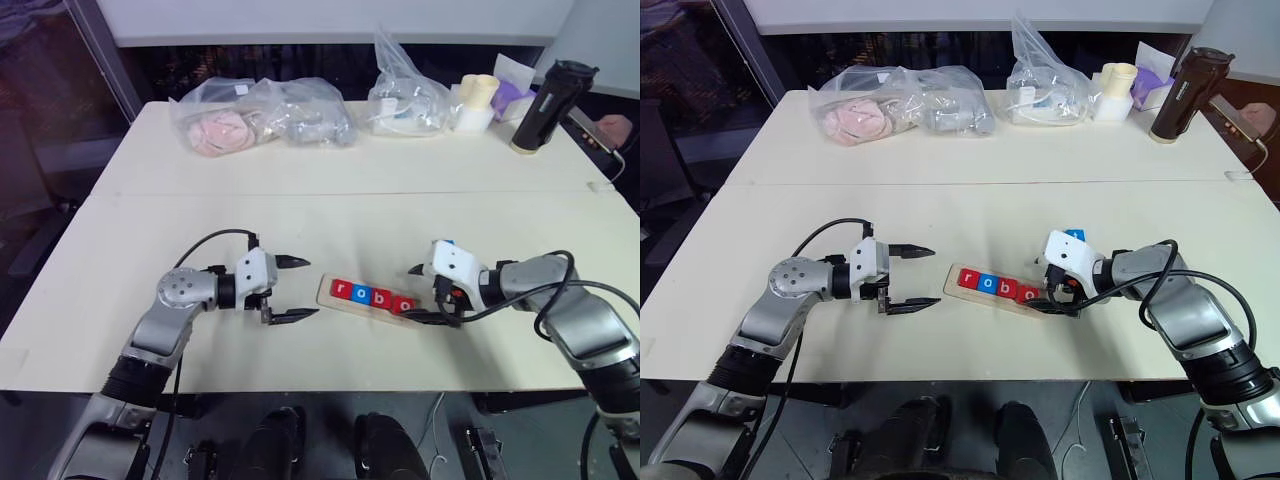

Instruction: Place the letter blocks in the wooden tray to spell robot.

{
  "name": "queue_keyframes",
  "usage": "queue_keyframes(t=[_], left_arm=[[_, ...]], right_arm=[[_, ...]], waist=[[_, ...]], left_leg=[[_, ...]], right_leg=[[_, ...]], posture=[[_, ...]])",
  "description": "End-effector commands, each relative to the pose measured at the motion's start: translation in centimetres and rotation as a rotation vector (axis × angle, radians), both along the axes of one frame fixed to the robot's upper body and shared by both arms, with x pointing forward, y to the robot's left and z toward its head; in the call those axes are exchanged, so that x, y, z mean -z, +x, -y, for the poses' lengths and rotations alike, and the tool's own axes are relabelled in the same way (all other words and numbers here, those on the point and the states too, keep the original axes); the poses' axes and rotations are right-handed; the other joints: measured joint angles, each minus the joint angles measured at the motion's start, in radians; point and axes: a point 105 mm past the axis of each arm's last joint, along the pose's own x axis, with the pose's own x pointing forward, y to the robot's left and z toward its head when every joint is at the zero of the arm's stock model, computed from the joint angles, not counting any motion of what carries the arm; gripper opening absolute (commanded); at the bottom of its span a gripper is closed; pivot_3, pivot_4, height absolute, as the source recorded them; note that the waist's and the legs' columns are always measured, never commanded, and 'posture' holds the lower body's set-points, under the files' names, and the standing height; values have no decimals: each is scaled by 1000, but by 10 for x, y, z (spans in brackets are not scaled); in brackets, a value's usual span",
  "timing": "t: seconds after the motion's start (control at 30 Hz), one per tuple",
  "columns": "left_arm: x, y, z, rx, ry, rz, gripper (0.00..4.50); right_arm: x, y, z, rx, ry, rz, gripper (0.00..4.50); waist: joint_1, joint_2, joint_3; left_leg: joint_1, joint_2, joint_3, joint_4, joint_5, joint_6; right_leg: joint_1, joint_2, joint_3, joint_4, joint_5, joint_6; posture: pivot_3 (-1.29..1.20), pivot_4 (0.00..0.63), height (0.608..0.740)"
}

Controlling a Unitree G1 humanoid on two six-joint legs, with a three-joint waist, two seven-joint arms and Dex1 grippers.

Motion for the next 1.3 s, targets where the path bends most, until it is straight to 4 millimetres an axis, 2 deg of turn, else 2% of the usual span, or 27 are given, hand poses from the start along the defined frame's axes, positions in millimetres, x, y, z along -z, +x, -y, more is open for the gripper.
queue_keyframes(t=[0.03,0.27,0.47,0.7,1.13,1.3], left_arm=[[-9,-3,3,16,-8,36,4500],[-9,-3,5,23,-11,35,4500],[-8,-3,5,27,-10,34,4500],[-8,-3,6,29,-12,34,4500],[-6,-3,7,27,-14,28,4500],[-6,-3,7,26,-16,28,4500]], right_arm=[[-14,3,-1,2,12,46,4429],[-12,-5,-4,-13,16,27,4429],[-15,1,-8,23,51,52,4429],[-6,-7,-6,2,25,12,4429],[-10,10,-2,48,22,84,4429],[-13,2,-6,25,40,61,4429]], waist=[[0,0,0],[0,0,0],[0,0,0],[0,0,0],[0,0,0],[1,0,0]], left_leg=[[0,0,0,0,0,0],[0,0,0,0,0,0],[0,0,0,0,0,0],[0,0,0,0,0,0],[0,0,0,0,0,0],[0,0,0,0,0,0]], right_leg=[[0,0,0,0,0,0],[0,0,0,0,0,0],[0,0,0,0,0,0],[0,0,0,0,0,0],[0,0,0,0,0,0],[0,0,0,0,0,0]], posture=[[0,150,738],[0,150,738],[0,150,738],[0,150,738],[0,150,738],[0,150,738]])
